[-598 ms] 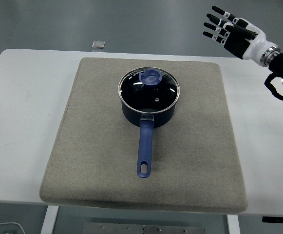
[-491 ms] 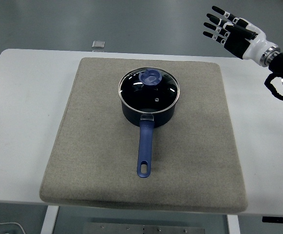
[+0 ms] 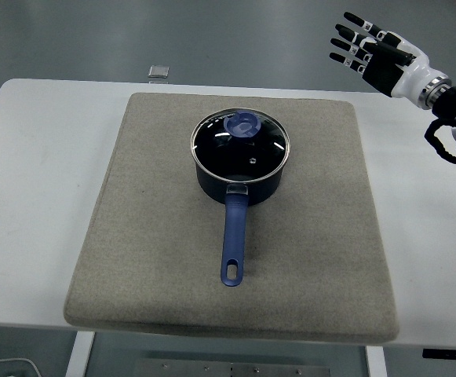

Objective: Lift the pot lid and place it to the right of the pot.

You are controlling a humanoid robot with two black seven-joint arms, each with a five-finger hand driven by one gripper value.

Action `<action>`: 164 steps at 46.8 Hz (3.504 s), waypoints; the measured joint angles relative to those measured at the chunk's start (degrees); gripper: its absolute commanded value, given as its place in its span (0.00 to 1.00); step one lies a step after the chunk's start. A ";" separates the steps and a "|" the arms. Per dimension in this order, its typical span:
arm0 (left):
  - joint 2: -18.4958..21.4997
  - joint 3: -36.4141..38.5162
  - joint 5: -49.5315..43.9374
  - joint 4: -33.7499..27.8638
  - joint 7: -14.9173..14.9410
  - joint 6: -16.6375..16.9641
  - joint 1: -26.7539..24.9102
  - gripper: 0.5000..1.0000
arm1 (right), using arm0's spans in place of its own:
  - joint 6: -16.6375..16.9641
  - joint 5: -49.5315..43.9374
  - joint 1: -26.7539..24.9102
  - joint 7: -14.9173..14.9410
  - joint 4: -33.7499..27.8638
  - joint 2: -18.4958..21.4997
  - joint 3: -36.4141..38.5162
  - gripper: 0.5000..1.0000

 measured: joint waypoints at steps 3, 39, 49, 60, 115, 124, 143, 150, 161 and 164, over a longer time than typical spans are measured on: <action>0.00 -0.02 0.00 0.00 0.00 0.02 -0.05 1.00 | 0.08 -0.29 0.03 0.03 0.05 0.00 -0.19 0.81; 0.00 -0.02 -0.01 0.00 0.00 -0.02 -0.06 1.00 | 3.85 -21.36 6.83 2.55 5.76 -0.70 -0.91 0.80; 0.00 -0.03 -0.01 0.00 0.00 -0.02 -0.04 1.00 | 5.28 -30.78 10.05 3.09 6.02 -0.01 -1.25 0.80; 0.00 -0.01 -0.01 0.00 0.02 0.01 -0.06 1.00 | 4.68 -40.37 13.67 3.22 10.37 0.12 -6.41 0.80; 0.00 -0.01 -0.01 0.00 0.00 0.00 -0.06 1.00 | -3.71 -69.58 27.40 3.95 18.41 8.80 -33.66 0.79; 0.00 -0.01 -0.01 0.00 0.00 0.00 -0.05 1.00 | -4.19 -69.67 27.99 3.87 18.16 8.76 -34.10 0.76; 0.00 -0.01 0.00 0.00 0.01 0.00 -0.05 1.00 | -4.19 -69.74 27.97 3.82 17.82 8.87 -34.13 0.61; 0.00 -0.02 0.00 0.00 0.02 0.00 -0.06 1.00 | -4.19 -69.76 27.84 3.83 17.82 8.93 -34.22 0.61; 0.00 -0.02 0.00 0.00 0.02 0.00 -0.06 1.00 | -4.19 -70.04 27.83 3.86 17.82 8.92 -34.83 0.48; 0.00 -0.02 0.00 0.00 0.01 0.00 -0.06 1.00 | -4.19 -70.81 27.83 3.86 17.83 8.92 -34.83 0.45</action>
